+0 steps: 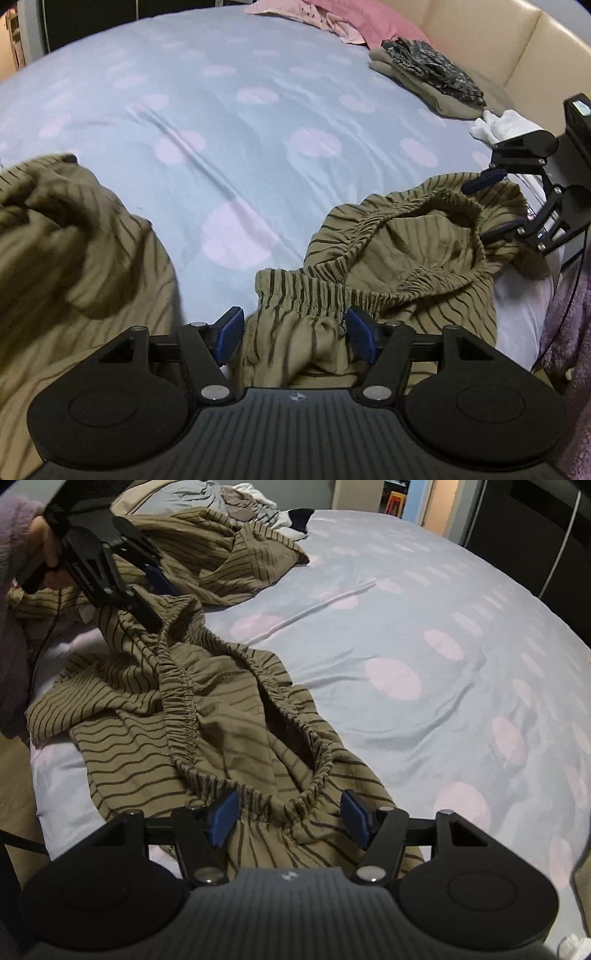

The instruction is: Fold clothes

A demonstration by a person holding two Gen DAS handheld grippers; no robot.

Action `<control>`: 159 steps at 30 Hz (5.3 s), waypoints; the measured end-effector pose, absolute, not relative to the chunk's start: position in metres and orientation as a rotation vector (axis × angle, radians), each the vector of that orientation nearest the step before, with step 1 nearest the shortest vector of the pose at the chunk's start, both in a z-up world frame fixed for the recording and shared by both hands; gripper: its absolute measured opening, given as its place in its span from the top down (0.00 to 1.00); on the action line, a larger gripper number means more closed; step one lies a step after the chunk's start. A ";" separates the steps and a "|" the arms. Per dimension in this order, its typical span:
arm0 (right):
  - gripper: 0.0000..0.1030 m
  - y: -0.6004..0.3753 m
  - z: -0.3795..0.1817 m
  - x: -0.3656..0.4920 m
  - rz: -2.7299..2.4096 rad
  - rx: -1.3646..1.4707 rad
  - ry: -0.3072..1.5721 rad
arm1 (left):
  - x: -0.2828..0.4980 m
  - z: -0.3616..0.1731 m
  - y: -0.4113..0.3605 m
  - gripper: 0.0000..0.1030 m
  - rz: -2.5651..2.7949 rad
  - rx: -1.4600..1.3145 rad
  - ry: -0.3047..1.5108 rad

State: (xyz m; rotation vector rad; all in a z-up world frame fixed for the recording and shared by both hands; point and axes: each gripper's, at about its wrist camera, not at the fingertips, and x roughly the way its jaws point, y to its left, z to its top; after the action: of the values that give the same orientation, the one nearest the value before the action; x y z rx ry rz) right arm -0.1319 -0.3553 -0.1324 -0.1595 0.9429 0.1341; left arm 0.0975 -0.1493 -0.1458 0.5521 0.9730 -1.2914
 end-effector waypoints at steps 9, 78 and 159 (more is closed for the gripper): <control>0.79 -0.352 -0.135 -0.132 0.167 -0.177 0.881 | 0.096 -0.143 -0.142 0.86 -1.313 0.427 0.920; 0.90 -0.346 -0.121 -0.226 0.030 -0.123 0.967 | 0.047 -0.097 -0.185 0.95 -1.415 0.748 0.710; 0.91 -0.349 0.056 -0.133 -0.386 -0.509 0.680 | 0.038 0.082 -0.188 0.94 -1.142 0.656 0.260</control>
State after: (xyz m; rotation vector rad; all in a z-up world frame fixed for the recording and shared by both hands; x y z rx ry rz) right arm -0.1329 -0.3494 0.0557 -0.5092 0.6798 -0.3857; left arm 0.0379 -0.1882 0.0825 0.6561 0.2601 -1.1421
